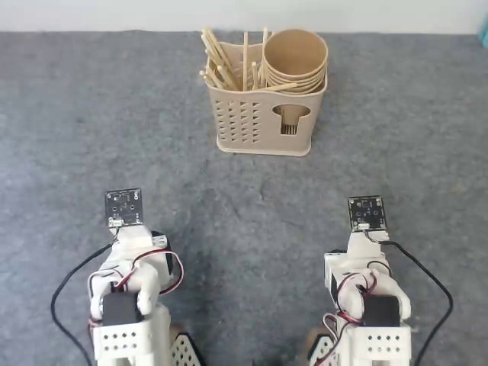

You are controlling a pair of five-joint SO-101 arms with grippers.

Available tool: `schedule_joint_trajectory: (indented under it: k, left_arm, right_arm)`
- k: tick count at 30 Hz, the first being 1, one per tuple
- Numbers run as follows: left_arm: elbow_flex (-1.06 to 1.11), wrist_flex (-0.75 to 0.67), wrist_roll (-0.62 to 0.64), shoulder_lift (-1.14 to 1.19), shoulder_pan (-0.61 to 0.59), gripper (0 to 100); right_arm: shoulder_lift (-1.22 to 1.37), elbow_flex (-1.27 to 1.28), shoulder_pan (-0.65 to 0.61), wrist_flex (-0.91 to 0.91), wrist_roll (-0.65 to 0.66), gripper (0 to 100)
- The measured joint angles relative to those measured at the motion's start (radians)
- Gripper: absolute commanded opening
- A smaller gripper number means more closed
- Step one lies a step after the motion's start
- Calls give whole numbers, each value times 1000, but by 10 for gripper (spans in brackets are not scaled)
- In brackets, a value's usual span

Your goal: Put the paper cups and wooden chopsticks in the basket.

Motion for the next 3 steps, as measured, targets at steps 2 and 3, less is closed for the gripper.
schedule_joint_trajectory:
  k: [2,3]
  left_arm:
    - [0,0,0,0,0,12]
    - [0,0,0,0,0,12]
  right_arm:
    - [0,0,0,0,0,7]
    - [0,0,0,0,0,7]
